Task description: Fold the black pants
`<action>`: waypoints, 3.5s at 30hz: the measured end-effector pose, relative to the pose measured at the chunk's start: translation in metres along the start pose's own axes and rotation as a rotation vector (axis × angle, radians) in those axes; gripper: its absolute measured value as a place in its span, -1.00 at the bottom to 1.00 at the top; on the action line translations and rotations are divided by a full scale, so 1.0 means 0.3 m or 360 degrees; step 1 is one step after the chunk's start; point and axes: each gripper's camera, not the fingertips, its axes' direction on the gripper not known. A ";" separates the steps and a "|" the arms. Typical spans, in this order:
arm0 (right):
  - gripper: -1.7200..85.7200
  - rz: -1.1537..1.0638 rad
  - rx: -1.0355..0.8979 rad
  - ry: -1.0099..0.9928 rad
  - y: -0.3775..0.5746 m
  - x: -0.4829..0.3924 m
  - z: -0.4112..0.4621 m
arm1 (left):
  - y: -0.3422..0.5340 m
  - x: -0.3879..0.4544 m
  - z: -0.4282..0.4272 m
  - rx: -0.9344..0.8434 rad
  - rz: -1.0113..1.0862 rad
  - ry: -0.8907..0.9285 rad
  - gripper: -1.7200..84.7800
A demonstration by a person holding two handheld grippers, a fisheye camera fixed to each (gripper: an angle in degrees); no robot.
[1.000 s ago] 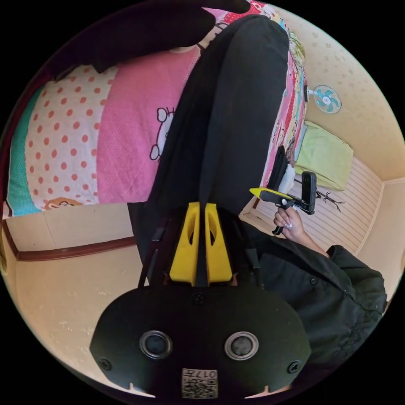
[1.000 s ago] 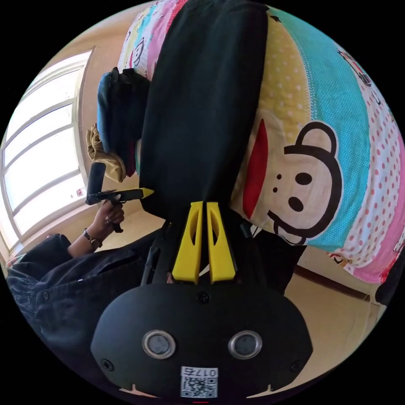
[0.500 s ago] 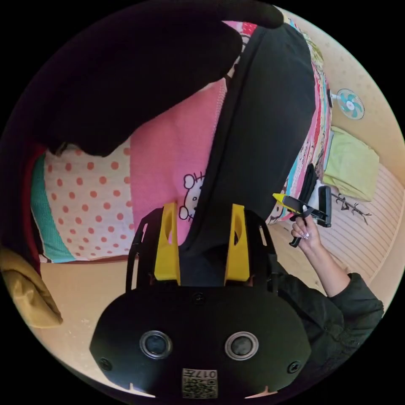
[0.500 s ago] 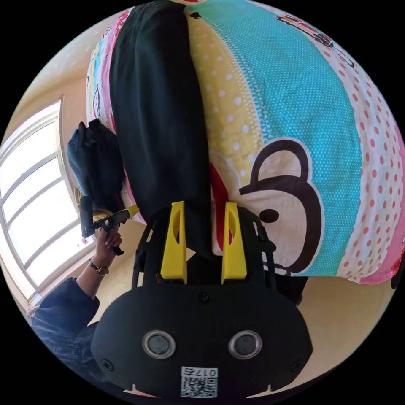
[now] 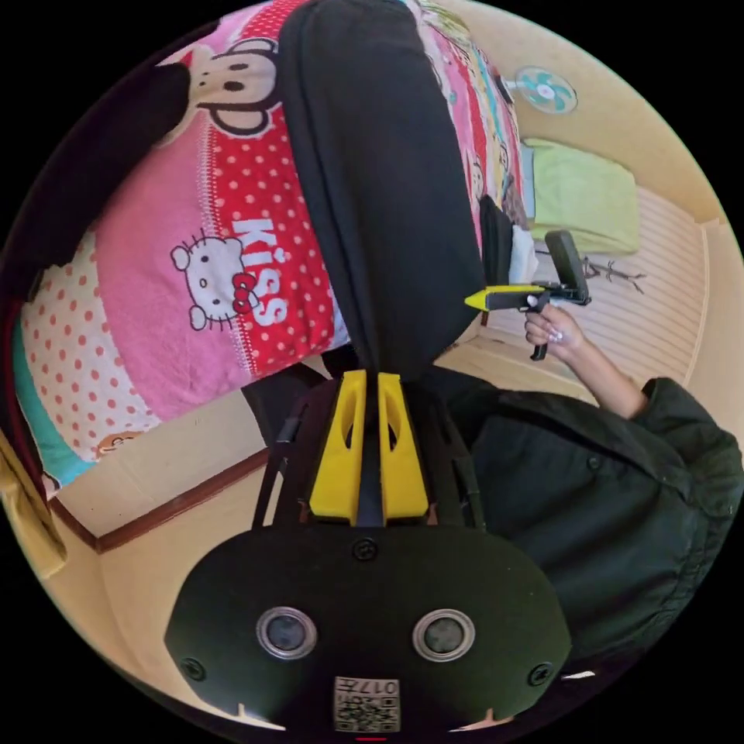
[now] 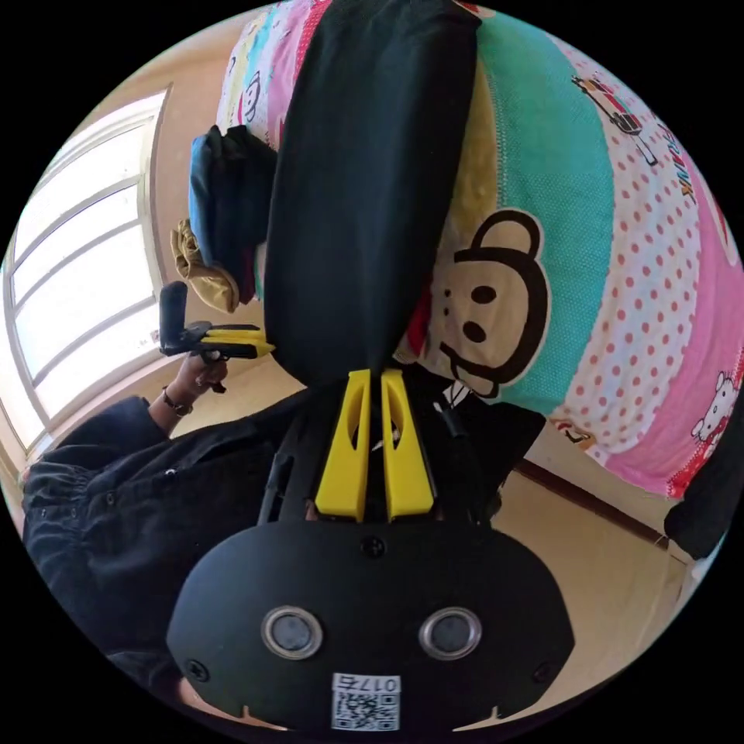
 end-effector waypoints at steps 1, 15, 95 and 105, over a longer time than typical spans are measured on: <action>-0.88 0.0074 -0.0047 0.0011 0.027 0.034 0.007 | -0.003 -0.031 0.071 -0.0133 -0.0075 -0.0023 -0.90; -0.72 0.0372 0.0606 -0.0271 -0.013 0.291 -0.239 | -0.317 -0.304 -0.256 0.0728 -0.0210 0.0014 -0.68; -0.97 -0.0956 0.0716 -0.0376 0.843 -0.599 -0.663 | -0.693 0.687 -0.338 0.1425 0.0356 0.0324 -0.91; -0.84 -0.0288 0.0325 -0.0263 0.699 -0.127 -0.115 | -0.903 0.247 0.363 0.0700 -0.0375 0.0405 -0.74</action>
